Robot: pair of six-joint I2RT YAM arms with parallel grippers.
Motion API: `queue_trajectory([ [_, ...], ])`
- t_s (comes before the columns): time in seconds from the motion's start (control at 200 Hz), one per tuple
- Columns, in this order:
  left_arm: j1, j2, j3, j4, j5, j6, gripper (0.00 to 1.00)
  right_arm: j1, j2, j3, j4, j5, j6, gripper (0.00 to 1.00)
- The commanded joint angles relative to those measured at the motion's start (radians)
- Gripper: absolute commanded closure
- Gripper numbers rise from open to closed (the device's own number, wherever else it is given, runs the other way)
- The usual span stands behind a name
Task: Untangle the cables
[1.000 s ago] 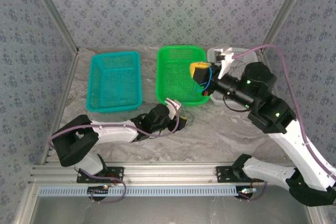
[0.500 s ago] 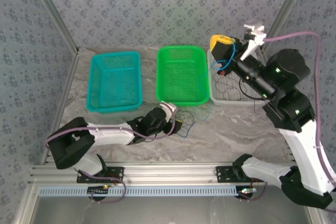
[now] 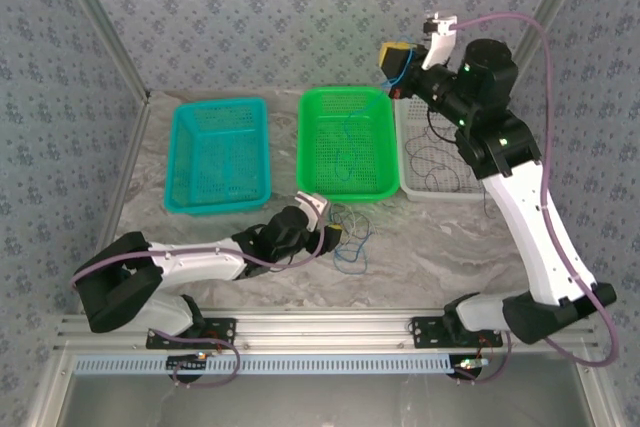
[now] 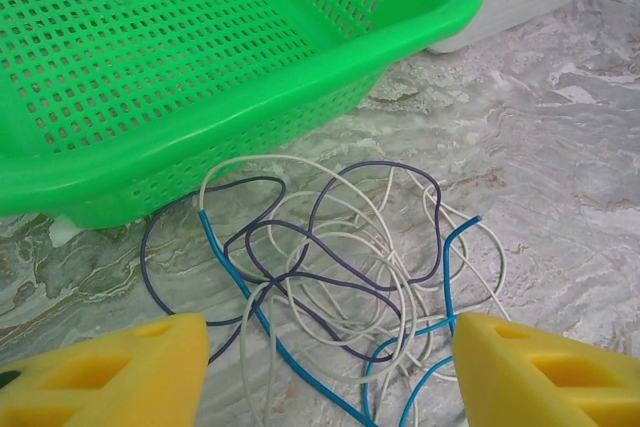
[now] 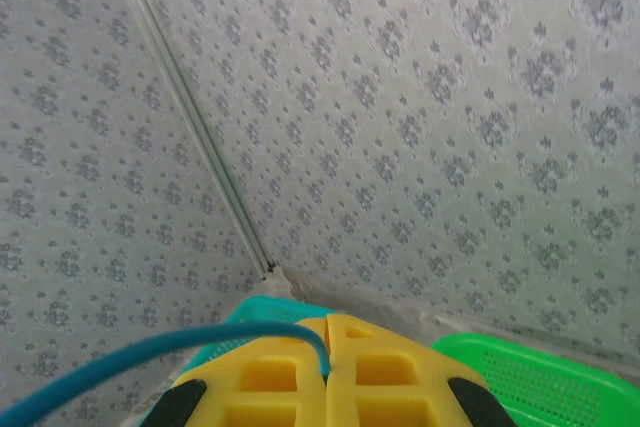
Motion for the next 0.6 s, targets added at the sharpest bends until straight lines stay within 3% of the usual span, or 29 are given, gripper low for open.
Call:
queue_trajectory([
  [0.0, -0.005, -0.044, -0.024, -0.004, -0.039, -0.02, 0.34, -0.03, 0.054, -0.01, 0.065, -0.064, 0.04, 1.0],
  [0.24, -0.005, -0.088, -0.044, -0.02, -0.08, -0.021, 0.33, -0.081, 0.233, -0.081, 0.067, -0.142, 0.079, 1.0],
  [0.375, -0.005, -0.091, -0.044, -0.03, -0.091, -0.023, 0.32, -0.086, 0.366, -0.071, -0.016, -0.182, 0.086, 1.0],
  [0.485, -0.004, -0.097, -0.044, -0.038, -0.098, -0.026, 0.3, -0.086, 0.469, -0.036, -0.114, -0.172, 0.083, 0.71],
  [0.525, -0.005, -0.1, -0.045, -0.038, -0.1, -0.025, 0.3, -0.086, 0.502, -0.015, -0.161, -0.155, 0.071, 0.48],
  [0.545, -0.005, -0.102, -0.045, -0.04, -0.102, -0.025, 0.3, -0.086, 0.513, -0.007, -0.176, -0.15, 0.063, 0.41],
  [0.595, -0.005, -0.103, -0.045, -0.044, -0.105, -0.024, 0.29, -0.087, 0.539, 0.017, -0.226, -0.126, 0.038, 0.32],
])
